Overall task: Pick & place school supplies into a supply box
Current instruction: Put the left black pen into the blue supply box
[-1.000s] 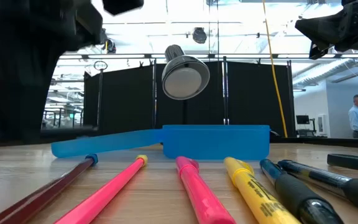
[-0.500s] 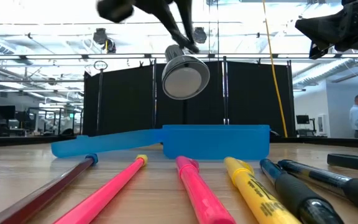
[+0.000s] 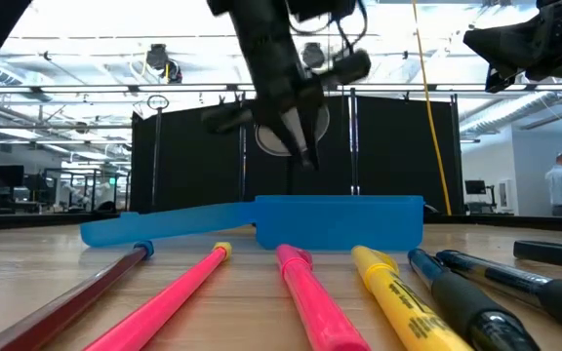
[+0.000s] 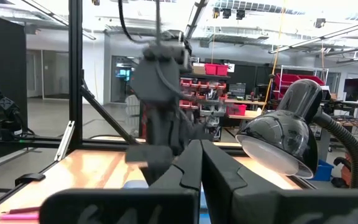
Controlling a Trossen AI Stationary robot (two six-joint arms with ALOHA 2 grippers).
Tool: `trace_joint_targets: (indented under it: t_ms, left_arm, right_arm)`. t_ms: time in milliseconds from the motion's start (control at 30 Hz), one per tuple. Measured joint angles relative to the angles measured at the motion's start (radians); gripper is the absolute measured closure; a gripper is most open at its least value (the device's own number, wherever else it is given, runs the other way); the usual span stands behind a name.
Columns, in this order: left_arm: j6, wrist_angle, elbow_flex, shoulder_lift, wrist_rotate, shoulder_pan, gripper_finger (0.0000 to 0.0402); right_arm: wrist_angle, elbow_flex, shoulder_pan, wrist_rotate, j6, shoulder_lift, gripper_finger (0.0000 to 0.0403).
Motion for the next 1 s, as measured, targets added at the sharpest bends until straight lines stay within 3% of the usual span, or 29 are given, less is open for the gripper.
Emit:
trace_joint_targets:
  t_ms: [400,1000]
  left_arm:
    - [-0.006,0.064,-0.067,0.000,0.031,0.025,0.0375]
    - [-0.006,0.083,-0.068,0.111,0.076,0.024,0.0363]
  right_arm:
    - [0.008,0.000,0.000,0.000,0.000,0.000,0.0403]
    - [0.008,0.000,0.000,0.000,0.000,0.002,0.0403]
